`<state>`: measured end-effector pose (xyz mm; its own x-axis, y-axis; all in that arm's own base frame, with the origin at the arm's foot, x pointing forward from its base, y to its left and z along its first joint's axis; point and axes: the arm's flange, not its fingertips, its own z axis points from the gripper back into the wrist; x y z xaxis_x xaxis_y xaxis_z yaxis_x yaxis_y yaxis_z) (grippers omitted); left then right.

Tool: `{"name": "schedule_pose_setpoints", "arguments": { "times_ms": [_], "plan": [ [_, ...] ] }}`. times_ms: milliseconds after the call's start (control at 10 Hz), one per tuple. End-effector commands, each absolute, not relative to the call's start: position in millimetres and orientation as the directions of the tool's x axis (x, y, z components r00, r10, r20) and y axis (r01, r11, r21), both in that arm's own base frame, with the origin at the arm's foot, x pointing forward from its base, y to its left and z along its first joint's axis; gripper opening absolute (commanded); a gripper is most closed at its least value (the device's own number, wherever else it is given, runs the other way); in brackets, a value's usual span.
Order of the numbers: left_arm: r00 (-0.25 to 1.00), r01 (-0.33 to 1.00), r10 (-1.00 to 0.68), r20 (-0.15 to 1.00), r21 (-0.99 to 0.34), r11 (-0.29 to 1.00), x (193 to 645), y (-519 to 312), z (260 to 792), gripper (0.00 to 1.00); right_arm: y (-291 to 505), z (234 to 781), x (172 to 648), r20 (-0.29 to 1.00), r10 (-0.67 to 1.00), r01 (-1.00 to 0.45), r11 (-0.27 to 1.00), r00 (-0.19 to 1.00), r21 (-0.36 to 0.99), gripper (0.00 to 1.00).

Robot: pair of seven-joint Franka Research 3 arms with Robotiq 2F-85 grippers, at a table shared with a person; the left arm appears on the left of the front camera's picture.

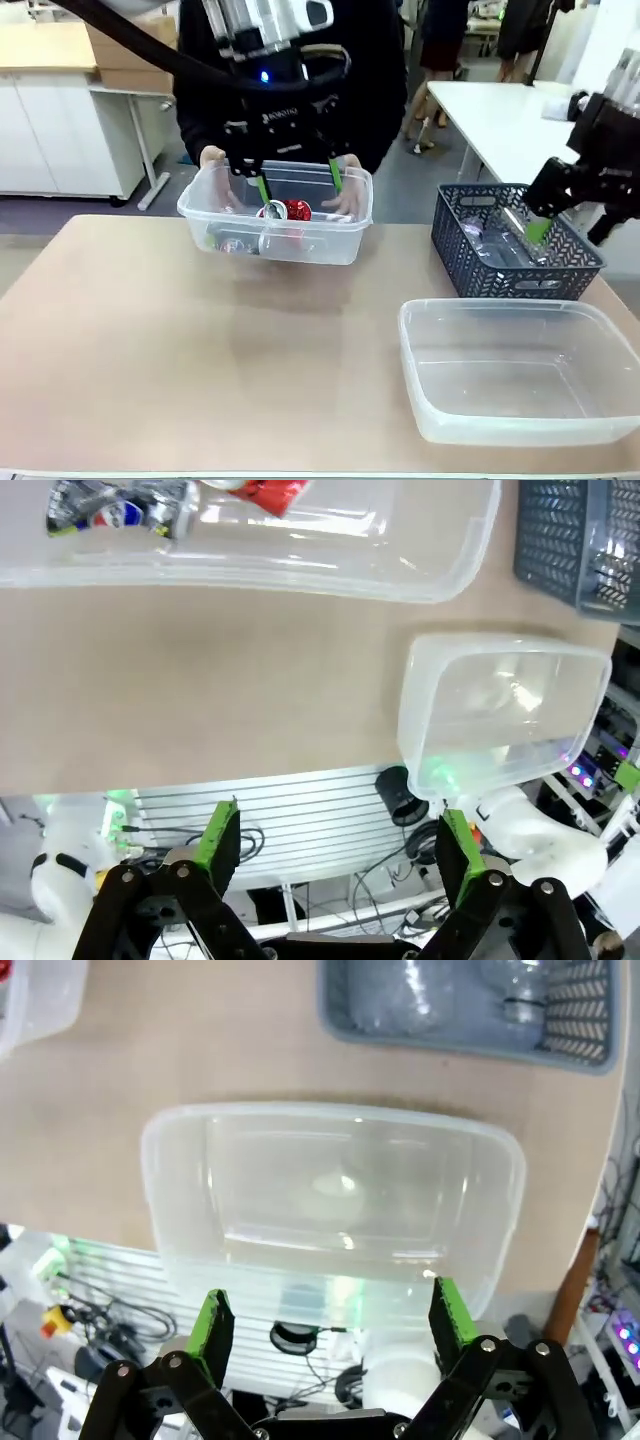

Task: Sort the waste into each basket.
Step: Pick up the Organizing box on the right side of the table and lift it.

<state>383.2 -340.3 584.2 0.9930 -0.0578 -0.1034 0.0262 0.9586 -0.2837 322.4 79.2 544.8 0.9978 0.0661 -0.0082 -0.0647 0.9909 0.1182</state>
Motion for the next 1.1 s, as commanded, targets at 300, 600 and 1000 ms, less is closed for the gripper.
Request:
{"name": "schedule_pose_setpoints", "arguments": {
  "times_ms": [300,600,1000],
  "plan": [
    [0.970,-0.220,0.189,-0.152,-0.218,0.951,330.3,-429.0,485.2,1.00,-26.1,497.0,257.0,0.072,0.028,-0.031,0.999,0.997,0.041,1.00],
    [0.981,-0.186,0.171,-0.092,-0.185,0.965,334.5,-502.6,431.2,1.00,-67.7,463.3,262.5,0.060,-0.082,0.080,0.997,0.995,0.023,1.00],
    [0.980,-0.156,0.128,-0.153,-0.188,0.970,319.6,-502.5,414.3,1.00,-74.6,493.4,268.9,0.043,-0.113,0.111,0.992,0.993,0.053,1.00]
  ]
}}
